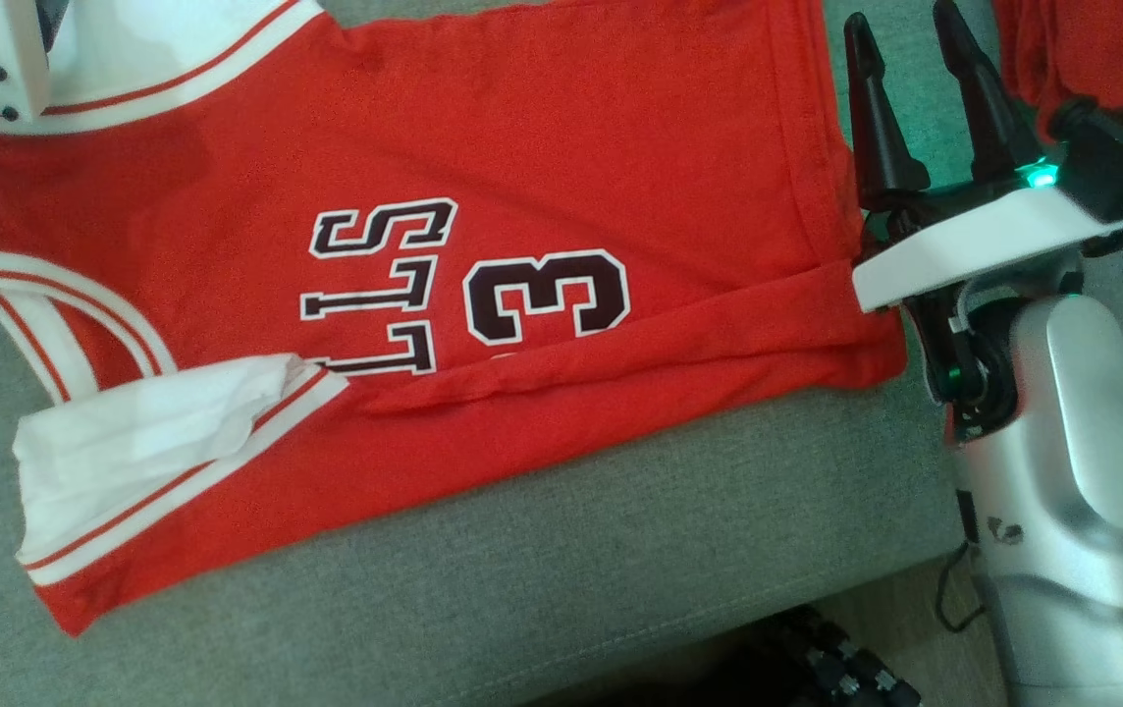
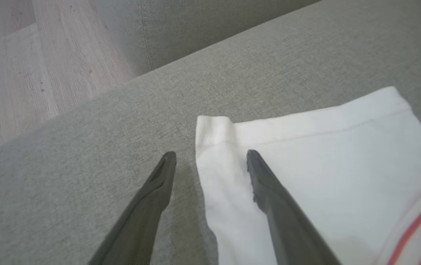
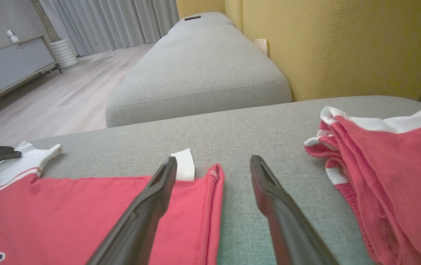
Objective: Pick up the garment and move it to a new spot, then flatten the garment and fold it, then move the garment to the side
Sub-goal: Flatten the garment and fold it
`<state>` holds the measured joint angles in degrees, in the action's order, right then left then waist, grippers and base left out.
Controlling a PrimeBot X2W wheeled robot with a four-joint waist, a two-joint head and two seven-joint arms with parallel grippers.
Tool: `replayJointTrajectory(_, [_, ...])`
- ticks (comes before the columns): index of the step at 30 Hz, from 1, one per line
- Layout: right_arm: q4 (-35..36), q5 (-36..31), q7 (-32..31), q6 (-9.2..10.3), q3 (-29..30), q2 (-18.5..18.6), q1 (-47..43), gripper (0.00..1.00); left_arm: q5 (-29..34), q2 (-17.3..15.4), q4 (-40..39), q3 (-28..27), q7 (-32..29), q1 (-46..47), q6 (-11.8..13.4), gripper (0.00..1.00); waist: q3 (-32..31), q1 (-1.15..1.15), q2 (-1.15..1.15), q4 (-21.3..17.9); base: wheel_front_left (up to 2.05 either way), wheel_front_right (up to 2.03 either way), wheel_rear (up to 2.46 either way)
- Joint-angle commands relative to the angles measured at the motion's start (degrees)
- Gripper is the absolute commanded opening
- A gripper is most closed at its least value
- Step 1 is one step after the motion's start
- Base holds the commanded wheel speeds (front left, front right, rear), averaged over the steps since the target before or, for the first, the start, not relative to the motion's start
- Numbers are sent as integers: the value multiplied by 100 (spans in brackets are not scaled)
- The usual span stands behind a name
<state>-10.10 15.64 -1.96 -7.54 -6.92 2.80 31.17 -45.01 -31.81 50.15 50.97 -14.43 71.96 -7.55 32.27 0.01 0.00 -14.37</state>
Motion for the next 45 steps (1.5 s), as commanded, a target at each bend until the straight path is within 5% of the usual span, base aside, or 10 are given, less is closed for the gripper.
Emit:
replayJointTrajectory(1, [165,34,71,5,-103,8,91,100,-64,-273,-26,-110,86,372,7,100,36,-1,0,-25,0,0,0])
replayJointTrajectory(13, [137,65,97,5,-88,8,87,100,-325,-126,361,353,253,627,7,98,149,-1,0,-1,0,0,0])
replayJointTrajectory(15, [116,48,95,5,-57,8,90,100,-519,-88,297,427,189,600,7,0,142,-1,0,30,0,0,0])
replayJointTrajectory(20, [35,-34,-9,5,97,8,173,100,-948,-37,73,577,236,561,7,0,55,-1,0,195,0,0,0])
replayJointTrajectory(28, [-294,-289,-592,5,381,85,531,100,-1116,166,-85,813,1108,553,7,0,-296,-1,0,714,0,0,0])
replayJointTrajectory(45, [-2219,36,-1864,5,137,1331,1298,100,-1361,342,-1132,1848,1982,278,7,0,-877,-1,0,1635,0,0,0])
